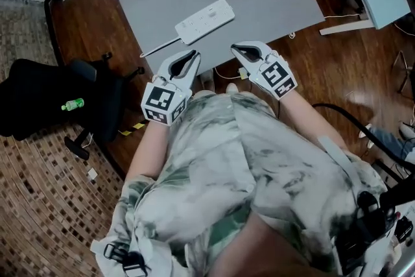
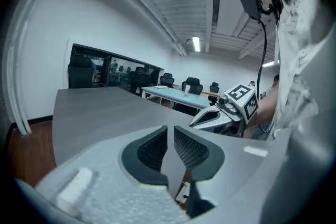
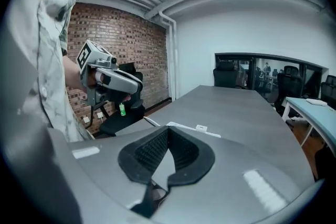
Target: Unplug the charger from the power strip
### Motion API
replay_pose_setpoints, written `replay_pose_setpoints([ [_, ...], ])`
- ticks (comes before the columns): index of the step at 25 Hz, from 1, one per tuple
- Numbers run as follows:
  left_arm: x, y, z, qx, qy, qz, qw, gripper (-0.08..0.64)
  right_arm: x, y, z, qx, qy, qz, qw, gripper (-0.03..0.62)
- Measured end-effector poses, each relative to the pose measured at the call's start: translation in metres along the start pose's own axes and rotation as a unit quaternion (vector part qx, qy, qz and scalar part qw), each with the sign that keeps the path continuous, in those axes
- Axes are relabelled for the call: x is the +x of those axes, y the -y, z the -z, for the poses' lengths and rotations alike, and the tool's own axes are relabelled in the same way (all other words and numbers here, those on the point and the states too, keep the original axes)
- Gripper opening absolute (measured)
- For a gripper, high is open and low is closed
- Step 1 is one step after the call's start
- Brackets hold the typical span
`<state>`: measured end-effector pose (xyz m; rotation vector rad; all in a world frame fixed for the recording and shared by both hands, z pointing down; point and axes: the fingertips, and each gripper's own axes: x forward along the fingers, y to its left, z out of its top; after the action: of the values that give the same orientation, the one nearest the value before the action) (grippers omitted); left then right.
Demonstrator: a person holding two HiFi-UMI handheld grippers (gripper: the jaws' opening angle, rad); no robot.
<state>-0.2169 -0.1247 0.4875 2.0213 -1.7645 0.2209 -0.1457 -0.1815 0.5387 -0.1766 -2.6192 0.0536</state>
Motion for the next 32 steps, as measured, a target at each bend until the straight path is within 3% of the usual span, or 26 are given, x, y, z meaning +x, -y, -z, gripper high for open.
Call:
replay_pose_setpoints([
  [6,0.057,-0.049,0.009,0.039,-0.053,0.025,0.9975,0.108,0.056,0.061,0.008,0.007,-0.036,0.038,0.999,0.008],
  [17,0.155,-0.084,0.064,0.125,-0.149,0.060,0.9790,0.138,0.121,0.120,0.060,0.023,-0.114,0.075,0.990,0.008],
  [26,0.200,-0.081,0.082,0.185,-0.190,0.071,0.9616,0.136,0.139,0.130,0.069,-0.004,-0.111,0.069,0.991,0.004],
  [32,0.204,-0.081,0.083,0.194,-0.186,0.071,0.9605,0.106,0.136,0.129,0.070,-0.024,-0.090,0.059,0.994,0.002],
])
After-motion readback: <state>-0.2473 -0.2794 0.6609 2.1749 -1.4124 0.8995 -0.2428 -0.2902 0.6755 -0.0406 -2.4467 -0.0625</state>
